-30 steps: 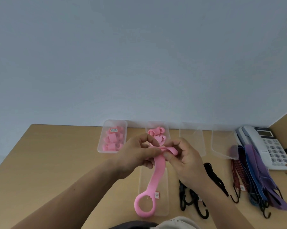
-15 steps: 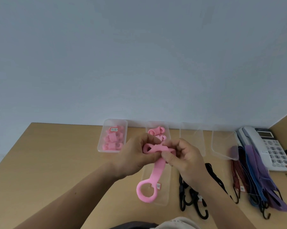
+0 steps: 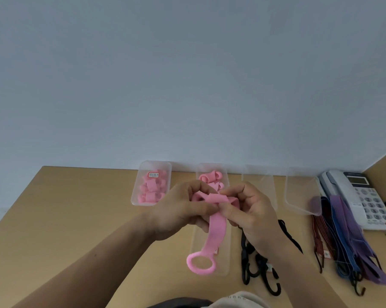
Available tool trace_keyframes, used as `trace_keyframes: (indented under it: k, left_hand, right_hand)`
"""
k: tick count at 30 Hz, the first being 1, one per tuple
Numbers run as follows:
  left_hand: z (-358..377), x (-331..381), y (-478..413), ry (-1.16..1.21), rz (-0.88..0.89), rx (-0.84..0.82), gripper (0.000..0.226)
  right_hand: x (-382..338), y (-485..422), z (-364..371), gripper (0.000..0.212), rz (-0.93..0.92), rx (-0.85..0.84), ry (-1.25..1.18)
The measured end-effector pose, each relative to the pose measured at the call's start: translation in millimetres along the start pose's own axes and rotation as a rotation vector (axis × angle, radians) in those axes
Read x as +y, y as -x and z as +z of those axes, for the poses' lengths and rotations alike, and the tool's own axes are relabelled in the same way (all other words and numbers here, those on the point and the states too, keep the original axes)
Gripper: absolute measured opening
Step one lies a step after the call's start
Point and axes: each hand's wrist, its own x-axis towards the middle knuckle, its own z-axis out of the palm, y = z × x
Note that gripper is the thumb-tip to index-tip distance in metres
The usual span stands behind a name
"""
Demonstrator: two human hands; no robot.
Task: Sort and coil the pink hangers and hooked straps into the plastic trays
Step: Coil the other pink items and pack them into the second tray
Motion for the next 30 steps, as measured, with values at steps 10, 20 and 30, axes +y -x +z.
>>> trace_keyframes:
  k: [10,20,30]
  left_hand:
    - [4.5,4.2,-2.4,0.051,0.064,0.076,0.025]
    - [7.0,-0.1,-4.3,-0.159,0.175,0.179,0.017]
    - [6.3,4.1,-1.0,-0.260,0.039,0.095,0.026]
  right_hand:
    - [1.1,-2.9,-2.3,0.026,0.074,-0.041,-0.098]
    - [-2.3,-2.7,-3.8,0.027,0.112,-0.019,-0.080]
    - [-6.8,5.1,-4.5,0.028,0.072,0.004,-0.065]
